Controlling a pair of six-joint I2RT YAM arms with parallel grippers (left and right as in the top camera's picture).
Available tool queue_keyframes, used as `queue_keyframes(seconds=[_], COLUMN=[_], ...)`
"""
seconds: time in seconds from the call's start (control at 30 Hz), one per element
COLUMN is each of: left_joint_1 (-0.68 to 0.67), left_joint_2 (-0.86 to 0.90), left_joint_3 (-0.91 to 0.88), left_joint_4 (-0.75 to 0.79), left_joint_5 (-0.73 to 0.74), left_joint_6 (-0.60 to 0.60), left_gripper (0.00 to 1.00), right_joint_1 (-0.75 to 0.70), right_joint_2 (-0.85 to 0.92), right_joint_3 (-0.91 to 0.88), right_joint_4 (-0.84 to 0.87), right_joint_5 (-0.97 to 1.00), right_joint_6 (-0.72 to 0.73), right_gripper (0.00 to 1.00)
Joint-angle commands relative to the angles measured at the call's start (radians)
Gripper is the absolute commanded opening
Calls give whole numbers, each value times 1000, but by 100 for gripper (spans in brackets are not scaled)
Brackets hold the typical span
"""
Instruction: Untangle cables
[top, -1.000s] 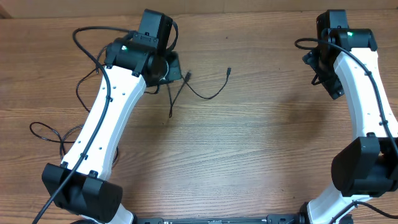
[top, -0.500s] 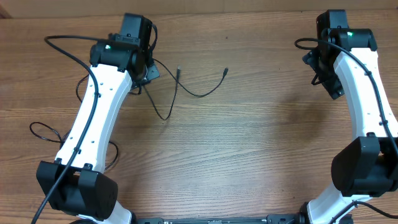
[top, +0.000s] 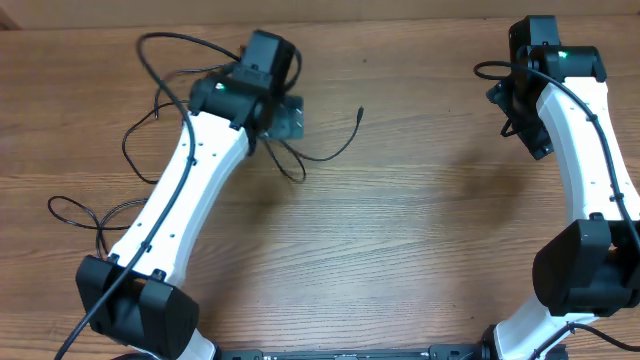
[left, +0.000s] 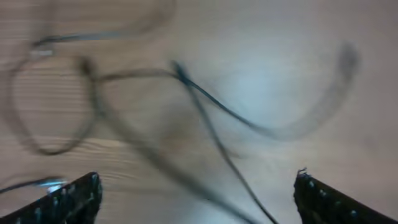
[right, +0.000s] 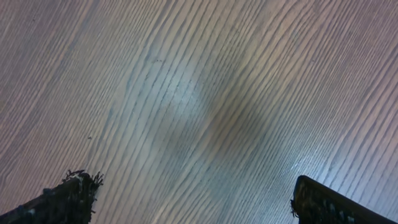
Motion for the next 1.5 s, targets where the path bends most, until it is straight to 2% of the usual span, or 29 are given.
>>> queue_keyframes(seconds=[0.0,0.07,0.13,0.17,0.3,0.57,0.83,0.93,0.97,1.0,1.07,1.1,1.13,1.23,1.37,1.47], left_joint_1=[102,159,205,224,284,312,314,324,330,334,349,358,368,413,501,570], left_joint_2=[8,8,8,8,21,173,348,394,408,419,439,445,445,439,412,372], left_joint_3=[-3,-3,-3,-3,-6,-6,-6,-6,-6,-6,-6,-6,-6,3,39,68], left_joint_4=[55,109,167,177,169,179,308,373,393,406,426,431,432,437,412,344], left_joint_5=[-123,-15,139,167,130,147,178,180,178,174,154,134,116,97,186,275], left_joint_6=[-243,-241,-126,-110,-247,-359,-565,-599,-598,-598,-598,-597,-594,-525,-361,-346], left_gripper=[99,99,100,100,100,99,100,100,95,84,33,11,4,4,4,4], right_joint_1=[-3,-3,-3,-3,-3,-3,-3,-3,-3,-3,-3,-3,-3,-3,-3,-3], right_joint_2=[-6,-6,-6,-6,-6,-6,-6,-6,-6,-6,-6,-6,-6,-6,-6,-6], right_joint_3=[23,23,23,23,23,23,23,23,23,23,23,23,23,23,23,23], right_joint_4=[3,3,3,3,3,3,3,3,3,3,4,3,4,3,3,3], right_joint_5=[14,14,14,14,14,14,14,14,14,14,14,14,14,14,14,14], right_joint_6=[12,12,12,12,12,12,12,12,12,12,12,12,12,12,12,12], right_gripper=[100,100,100,100,100,100,100,100,100,100,100,100,100,100,100,100])
